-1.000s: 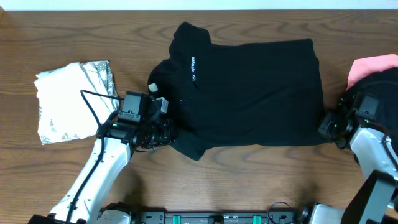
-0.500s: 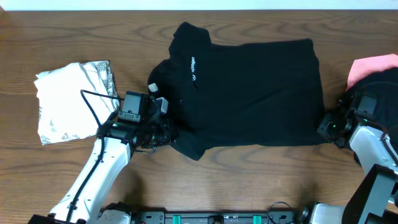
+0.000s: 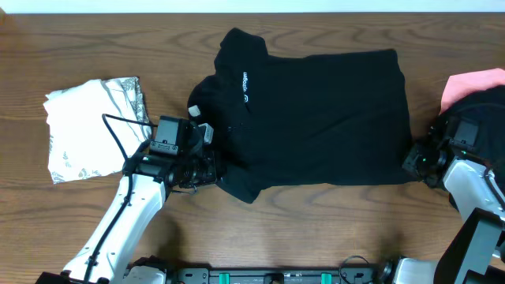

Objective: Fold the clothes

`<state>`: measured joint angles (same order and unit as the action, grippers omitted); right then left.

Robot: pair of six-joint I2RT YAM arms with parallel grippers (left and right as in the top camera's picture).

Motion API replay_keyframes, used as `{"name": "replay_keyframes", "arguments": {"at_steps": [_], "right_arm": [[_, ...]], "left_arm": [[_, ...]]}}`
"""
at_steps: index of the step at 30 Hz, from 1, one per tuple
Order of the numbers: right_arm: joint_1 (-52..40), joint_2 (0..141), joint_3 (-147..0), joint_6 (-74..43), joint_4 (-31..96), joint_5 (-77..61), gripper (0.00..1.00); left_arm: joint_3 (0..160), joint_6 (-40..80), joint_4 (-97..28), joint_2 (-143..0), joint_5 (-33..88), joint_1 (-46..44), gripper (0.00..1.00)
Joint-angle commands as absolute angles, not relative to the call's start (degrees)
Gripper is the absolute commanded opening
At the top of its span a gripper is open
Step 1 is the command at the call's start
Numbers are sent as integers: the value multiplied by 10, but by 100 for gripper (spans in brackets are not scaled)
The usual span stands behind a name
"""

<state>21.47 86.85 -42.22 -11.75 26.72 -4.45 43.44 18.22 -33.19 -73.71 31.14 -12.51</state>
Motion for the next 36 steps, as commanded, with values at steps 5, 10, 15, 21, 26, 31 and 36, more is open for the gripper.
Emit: {"name": "replay_keyframes", "arguments": {"at_steps": [5,10,15,21,26,31,36], "right_arm": [[217,874,-422,-122,265,-41,29],[217,874,-422,-122,263,-41,31],[217,874,-422,-122,261,-41,28],[217,878,-422,-122,261,-41,31],[217,888,-422,-122,260,-41,36],[217,894,-422,-122,255,-49,34],[217,894,-422,-122,249,-50,23]], "left_arm": [[448,183,-333,-733,308,-123,6],[448,183,-333,-733,308,-123,6],[448,183,-333,-733,308,-123,6],[448,183,-333,-733,308,-123,6],[448,183,-333,-733,308,-123,6],[448,183,-333,-733,308,-123,6],[448,183,-333,-733,308,-123,7]]}}
